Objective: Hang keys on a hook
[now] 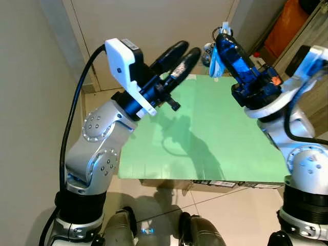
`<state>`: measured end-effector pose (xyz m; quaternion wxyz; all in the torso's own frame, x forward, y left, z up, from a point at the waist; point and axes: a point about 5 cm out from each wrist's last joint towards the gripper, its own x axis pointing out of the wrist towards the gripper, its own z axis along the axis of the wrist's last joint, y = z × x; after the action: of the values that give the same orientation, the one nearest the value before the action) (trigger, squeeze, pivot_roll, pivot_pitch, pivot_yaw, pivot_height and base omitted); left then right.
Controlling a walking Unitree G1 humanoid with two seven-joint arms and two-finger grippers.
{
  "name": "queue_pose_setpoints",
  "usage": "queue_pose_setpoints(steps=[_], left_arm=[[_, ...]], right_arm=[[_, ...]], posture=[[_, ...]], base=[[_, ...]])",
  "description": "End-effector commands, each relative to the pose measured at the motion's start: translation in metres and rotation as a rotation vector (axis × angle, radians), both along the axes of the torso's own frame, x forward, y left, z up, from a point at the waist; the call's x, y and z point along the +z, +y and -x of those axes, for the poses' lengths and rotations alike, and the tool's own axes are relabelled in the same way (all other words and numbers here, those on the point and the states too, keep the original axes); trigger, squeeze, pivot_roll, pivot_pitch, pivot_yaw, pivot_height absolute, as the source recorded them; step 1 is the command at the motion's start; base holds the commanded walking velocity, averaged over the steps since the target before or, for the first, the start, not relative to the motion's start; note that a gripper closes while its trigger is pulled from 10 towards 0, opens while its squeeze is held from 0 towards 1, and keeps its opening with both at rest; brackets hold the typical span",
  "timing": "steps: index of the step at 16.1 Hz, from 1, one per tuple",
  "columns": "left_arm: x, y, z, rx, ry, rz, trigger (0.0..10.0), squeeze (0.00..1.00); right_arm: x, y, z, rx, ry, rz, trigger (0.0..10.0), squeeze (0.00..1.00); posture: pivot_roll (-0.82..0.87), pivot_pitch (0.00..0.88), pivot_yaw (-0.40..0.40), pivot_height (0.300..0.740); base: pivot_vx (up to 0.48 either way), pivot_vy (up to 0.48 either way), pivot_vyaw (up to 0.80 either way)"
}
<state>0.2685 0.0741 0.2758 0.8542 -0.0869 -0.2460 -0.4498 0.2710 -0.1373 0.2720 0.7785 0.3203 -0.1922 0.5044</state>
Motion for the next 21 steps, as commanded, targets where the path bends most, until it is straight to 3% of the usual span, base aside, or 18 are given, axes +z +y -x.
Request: queue_pose_setpoints(steps=[1, 7, 21], left_arm=[[0.007, -0.006, 0.009, -0.058, -0.033, -0.009, 10.0, 0.00], [0.015, -0.004, 0.015, -0.079, -0.067, -0.001, 10.0, 0.00], [0.010, -0.006, 0.020, -0.123, -0.053, -0.051, 10.0, 0.00]], right_arm=[[0.002, -0.004, 0.007, 0.022, -0.035, 0.019, 0.0, 0.00], [-0.001, -0.005, 0.014, 0.076, -0.046, 0.051, 0.0, 0.00], [-0.004, -0.001, 0.024, 0.157, -0.064, 0.071, 0.0, 0.00]], posture=[[0.00, 0.150, -0.063, 0.740], [0.00, 0.149, -0.064, 0.740], [0.00, 0.155, -0.064, 0.740]], base=[[0.000, 0.000, 0.00], [0.000, 0.000, 0.00], [0.000, 0.000, 0.00]])
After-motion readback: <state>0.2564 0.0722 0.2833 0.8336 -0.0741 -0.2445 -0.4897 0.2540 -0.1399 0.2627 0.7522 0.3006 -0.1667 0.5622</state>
